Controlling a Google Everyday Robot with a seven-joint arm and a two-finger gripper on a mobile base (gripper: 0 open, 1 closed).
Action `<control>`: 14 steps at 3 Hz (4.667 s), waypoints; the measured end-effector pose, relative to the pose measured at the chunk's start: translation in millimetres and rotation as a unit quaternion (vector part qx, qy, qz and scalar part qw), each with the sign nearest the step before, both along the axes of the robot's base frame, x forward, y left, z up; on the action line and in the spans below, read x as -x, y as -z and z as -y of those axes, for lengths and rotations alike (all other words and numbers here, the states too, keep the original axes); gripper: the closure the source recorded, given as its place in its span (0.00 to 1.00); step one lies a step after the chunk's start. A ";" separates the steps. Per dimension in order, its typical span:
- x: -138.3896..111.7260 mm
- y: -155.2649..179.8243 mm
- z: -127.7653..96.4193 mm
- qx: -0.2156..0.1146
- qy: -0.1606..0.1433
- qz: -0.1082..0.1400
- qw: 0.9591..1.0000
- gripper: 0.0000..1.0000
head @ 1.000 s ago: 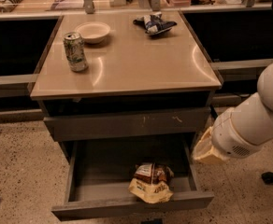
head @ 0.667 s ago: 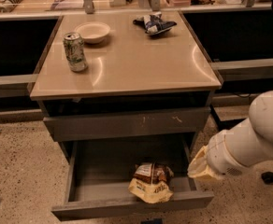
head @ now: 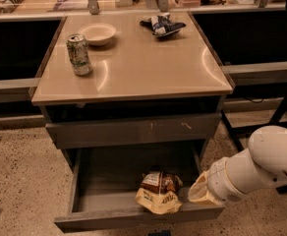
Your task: Pick brown chip bag from middle drawer and place on counter
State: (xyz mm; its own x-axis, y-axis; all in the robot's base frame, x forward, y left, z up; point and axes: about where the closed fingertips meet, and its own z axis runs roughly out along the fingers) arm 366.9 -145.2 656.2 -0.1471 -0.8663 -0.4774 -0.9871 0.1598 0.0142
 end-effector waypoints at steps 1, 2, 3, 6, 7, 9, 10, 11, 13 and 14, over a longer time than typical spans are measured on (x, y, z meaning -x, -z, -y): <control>4.6 -1.3 6.8 0.016 0.002 0.016 1.000 0.59; 9.8 8.3 2.4 0.018 -0.007 0.048 0.999 0.36; 5.5 26.1 -9.8 0.006 -0.019 0.076 0.997 0.32; -35.4 97.8 -42.3 -0.039 -0.054 0.123 0.990 0.33; -48.6 124.0 -45.7 -0.045 -0.058 0.118 0.990 0.26; -66.2 171.3 -45.8 -0.041 -0.056 0.089 0.994 0.30; -66.5 174.2 -46.1 -0.041 -0.056 0.087 0.994 0.46; -66.5 174.1 -46.2 -0.041 -0.056 0.087 0.994 0.69; -68.5 156.4 -59.7 -0.047 -0.074 0.095 0.992 1.00; -79.5 132.0 -83.4 -0.060 -0.088 0.106 0.989 1.00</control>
Offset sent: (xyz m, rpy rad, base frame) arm -0.0077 0.0063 -0.0224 -0.0339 -0.2244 0.0435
